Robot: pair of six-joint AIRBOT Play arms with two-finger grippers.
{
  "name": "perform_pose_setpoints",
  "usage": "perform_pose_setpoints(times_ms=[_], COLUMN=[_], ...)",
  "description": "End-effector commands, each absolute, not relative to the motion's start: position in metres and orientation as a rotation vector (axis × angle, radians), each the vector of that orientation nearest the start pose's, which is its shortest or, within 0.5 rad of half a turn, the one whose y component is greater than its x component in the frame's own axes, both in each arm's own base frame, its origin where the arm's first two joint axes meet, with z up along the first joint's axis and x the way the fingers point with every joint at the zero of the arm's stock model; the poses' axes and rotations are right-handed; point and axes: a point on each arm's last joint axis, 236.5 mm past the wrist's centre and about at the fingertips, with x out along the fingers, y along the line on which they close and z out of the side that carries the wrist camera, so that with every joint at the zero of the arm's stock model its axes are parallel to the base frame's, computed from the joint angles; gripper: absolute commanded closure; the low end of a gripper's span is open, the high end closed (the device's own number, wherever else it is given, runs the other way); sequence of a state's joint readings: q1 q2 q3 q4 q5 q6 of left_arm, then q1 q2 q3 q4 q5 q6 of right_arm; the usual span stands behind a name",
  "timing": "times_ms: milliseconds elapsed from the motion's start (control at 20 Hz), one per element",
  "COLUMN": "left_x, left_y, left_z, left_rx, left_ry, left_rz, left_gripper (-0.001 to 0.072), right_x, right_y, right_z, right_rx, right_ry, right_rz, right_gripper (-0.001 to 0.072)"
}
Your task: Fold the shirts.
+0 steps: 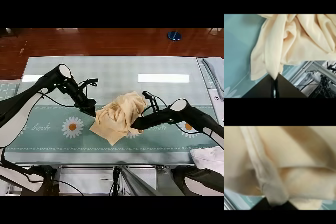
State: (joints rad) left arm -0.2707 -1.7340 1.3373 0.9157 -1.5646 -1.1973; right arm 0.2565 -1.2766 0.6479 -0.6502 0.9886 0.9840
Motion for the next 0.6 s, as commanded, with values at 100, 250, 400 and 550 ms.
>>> perform_pose_setpoints(times_ms=[100,250,400,550], left_x=[0.323,0.373,0.386,0.359], left_y=[-0.216,-0.181,-0.147,-0.132], left_z=[-0.008,0.091,0.229,0.353], left_rx=[-0.137,-0.132,-0.137,-0.072], left_ry=[1.643,1.340,0.949,0.561], left_rz=[-0.959,-0.875,-0.805,-0.723], left_gripper=[0.0681,0.0681,0.0681,0.0682], right_x=[0.274,0.315,0.332,0.312], right_y=[0.238,0.211,0.172,0.145], right_z=[-0.024,0.090,0.233,0.352], right_rx=[0.474,0.442,0.342,0.303], right_ry=[1.281,0.972,0.570,0.281], right_rz=[0.825,0.841,0.778,0.703], right_gripper=[0.0688,0.0688,0.0688,0.0688])
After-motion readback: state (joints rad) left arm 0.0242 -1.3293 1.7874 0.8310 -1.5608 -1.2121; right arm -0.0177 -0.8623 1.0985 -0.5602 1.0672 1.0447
